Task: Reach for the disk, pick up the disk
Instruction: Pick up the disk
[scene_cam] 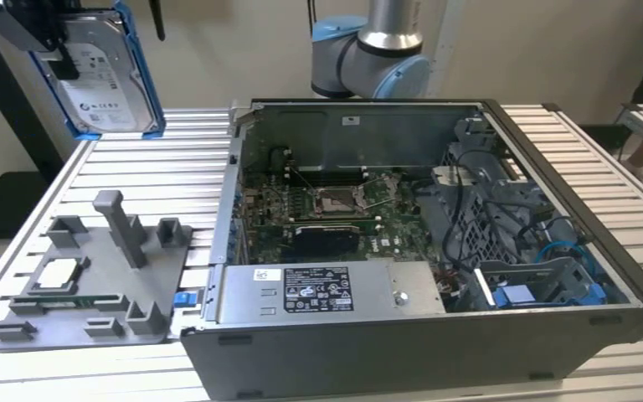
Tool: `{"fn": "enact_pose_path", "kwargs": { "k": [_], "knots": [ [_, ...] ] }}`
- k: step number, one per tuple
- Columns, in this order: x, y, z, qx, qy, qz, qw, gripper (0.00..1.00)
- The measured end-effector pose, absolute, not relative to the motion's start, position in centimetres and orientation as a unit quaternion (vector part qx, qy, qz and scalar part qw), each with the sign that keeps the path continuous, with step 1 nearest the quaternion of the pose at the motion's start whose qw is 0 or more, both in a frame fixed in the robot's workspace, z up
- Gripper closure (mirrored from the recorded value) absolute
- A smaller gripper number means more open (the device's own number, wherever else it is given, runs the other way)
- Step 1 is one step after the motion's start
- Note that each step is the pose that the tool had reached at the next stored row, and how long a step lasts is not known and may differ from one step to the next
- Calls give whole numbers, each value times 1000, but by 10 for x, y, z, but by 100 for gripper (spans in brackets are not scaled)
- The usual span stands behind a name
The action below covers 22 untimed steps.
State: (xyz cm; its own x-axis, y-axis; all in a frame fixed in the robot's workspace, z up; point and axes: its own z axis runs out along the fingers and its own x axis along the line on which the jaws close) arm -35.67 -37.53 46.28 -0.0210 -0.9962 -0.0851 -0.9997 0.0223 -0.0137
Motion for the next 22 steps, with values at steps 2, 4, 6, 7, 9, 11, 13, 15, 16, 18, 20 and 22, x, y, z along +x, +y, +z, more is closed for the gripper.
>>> {"fn": "enact_pose_path", "kwargs": {
  "k": [2,4,6,7,9,11,13,15,16,18,20,22],
  "knots": [
    [-353,-375,463,-699,714,25,35,100],
    [-349,-375,463,-699,714,25,35,100],
    [-344,-375,463,-699,714,25,35,100],
    [-340,-375,463,-699,714,25,35,100],
    [-333,-375,463,-699,714,25,35,100],
    [-325,-375,463,-699,714,25,35,100],
    [-316,-375,463,-699,714,25,35,100],
    [-307,-375,463,-699,714,25,35,100],
    [-302,-375,463,-699,714,25,35,100],
    [-293,-375,463,-699,714,25,35,100],
    [-287,-376,463,-699,714,25,35,100],
    [-280,-376,463,-699,714,25,35,100]
  ]
}}
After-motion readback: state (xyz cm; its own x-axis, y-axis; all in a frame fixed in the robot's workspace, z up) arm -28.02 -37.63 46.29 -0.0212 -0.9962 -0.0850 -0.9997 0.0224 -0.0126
